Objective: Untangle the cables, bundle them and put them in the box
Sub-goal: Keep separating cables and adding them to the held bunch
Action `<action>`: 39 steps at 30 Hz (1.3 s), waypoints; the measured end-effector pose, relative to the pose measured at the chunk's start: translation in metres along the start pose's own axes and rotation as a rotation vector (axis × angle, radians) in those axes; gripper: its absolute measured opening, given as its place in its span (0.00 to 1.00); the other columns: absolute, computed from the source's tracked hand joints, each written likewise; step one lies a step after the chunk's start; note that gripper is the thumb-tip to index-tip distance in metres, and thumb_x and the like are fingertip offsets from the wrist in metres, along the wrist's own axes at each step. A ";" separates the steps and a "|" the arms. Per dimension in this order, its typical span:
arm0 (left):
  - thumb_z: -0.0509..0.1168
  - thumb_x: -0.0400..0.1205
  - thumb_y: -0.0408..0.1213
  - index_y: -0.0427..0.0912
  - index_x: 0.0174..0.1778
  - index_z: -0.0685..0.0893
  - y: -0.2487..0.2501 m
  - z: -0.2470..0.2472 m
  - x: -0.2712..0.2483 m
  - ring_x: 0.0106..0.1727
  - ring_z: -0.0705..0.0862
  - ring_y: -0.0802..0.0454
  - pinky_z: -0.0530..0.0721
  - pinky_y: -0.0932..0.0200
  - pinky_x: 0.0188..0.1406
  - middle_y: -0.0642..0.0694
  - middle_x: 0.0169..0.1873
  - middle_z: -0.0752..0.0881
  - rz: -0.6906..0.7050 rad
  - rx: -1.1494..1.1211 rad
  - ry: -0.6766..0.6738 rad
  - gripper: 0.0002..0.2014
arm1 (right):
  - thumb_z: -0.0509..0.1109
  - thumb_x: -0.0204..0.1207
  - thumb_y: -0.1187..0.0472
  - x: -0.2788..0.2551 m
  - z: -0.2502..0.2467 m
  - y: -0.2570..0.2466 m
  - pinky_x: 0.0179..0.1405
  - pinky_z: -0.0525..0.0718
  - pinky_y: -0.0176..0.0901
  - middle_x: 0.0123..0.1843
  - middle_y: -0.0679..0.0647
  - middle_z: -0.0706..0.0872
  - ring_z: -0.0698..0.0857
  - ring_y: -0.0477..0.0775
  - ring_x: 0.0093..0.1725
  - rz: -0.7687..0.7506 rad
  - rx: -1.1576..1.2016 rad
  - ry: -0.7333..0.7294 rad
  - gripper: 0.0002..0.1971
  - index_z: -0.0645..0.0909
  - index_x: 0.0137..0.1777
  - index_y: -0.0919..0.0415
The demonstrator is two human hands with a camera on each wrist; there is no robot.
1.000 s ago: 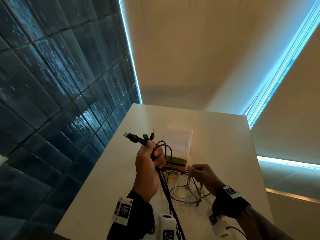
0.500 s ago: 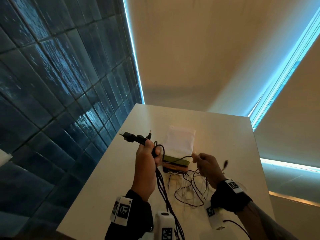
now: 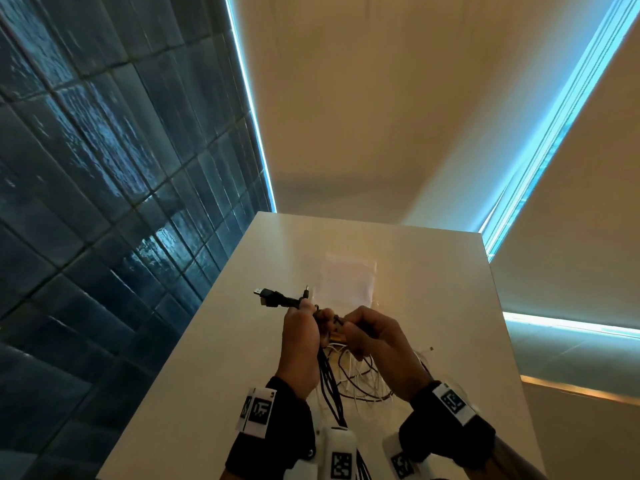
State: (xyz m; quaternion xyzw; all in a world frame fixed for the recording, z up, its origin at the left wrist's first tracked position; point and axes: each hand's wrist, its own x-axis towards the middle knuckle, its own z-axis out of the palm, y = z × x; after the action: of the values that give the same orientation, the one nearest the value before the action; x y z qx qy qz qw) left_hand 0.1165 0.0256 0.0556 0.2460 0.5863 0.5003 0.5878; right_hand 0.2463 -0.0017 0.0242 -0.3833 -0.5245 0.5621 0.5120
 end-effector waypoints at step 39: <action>0.50 0.89 0.35 0.45 0.35 0.64 0.026 -0.012 -0.012 0.22 0.59 0.56 0.55 0.58 0.23 0.52 0.24 0.64 0.232 -0.041 -0.204 0.15 | 0.67 0.80 0.68 0.022 -0.073 0.079 0.37 0.74 0.48 0.28 0.53 0.79 0.74 0.54 0.31 0.255 -0.156 0.263 0.10 0.88 0.40 0.65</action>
State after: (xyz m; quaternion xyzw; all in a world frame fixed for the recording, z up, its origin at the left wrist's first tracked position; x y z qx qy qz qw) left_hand 0.1002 0.0211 0.0816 0.3496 0.4808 0.5493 0.5872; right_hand 0.2994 0.0399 -0.0620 -0.5554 -0.4422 0.5251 0.4693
